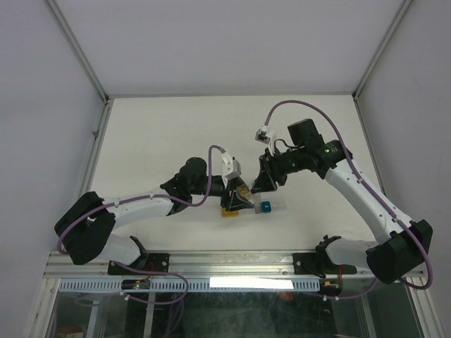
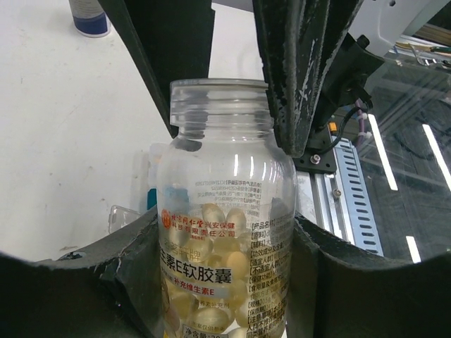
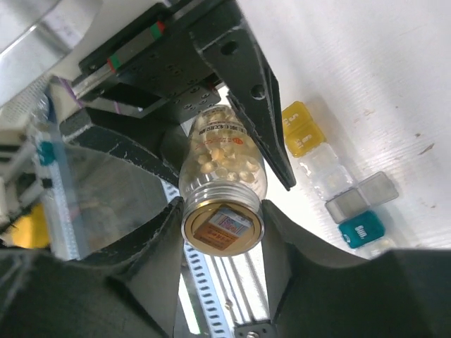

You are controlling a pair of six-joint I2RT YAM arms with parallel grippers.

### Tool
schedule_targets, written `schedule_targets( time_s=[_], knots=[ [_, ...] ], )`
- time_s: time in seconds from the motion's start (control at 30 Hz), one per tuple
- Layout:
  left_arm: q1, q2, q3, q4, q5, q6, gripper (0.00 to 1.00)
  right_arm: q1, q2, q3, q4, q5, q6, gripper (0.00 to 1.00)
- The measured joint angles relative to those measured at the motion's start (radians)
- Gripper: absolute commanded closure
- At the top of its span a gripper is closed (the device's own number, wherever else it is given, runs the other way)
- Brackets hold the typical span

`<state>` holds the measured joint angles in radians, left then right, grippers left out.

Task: Sort the pills into containers

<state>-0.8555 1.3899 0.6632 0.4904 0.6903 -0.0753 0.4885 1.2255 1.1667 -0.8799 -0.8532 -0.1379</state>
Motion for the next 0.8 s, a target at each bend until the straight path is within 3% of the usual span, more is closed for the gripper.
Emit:
schedule_targets(
  time_s=[0.1, 0.33, 0.37, 0.43, 0.5, 0.63, 0.8],
  knots=[
    [0.006, 0.0, 0.0, -0.003, 0.029, 0.011, 1.0, 0.035, 0.014, 0.04, -0.06, 0.029, -0.112, 1.0],
    [0.02, 0.033, 0.046, 0.004, 0.13, 0.026, 1.0, 0.105, -0.046, 0.09, -0.153, 0.073, -0.743, 0.98],
    [0.02, 0.035, 0.057, 0.003, 0.14, 0.032, 1.0, 0.106, -0.064, 0.091, -0.157, 0.077, -0.804, 0.8],
    [0.02, 0.035, 0.071, 0.003, 0.154, 0.04, 1.0, 0.108, -0.09, 0.091, -0.15, 0.078, -0.854, 0.32],
    [0.024, 0.035, 0.08, 0.003, 0.166, 0.037, 1.0, 0.107, -0.105, 0.088, -0.136, 0.08, -0.85, 0.03],
    [0.026, 0.035, 0.081, -0.02, 0.175, 0.029, 1.0, 0.073, -0.139, 0.084, -0.062, 0.081, -0.746, 0.01],
    [0.026, 0.035, 0.08, -0.034, 0.17, 0.026, 1.0, -0.01, -0.175, 0.084, -0.037, 0.053, -0.465, 0.01]
  ],
)
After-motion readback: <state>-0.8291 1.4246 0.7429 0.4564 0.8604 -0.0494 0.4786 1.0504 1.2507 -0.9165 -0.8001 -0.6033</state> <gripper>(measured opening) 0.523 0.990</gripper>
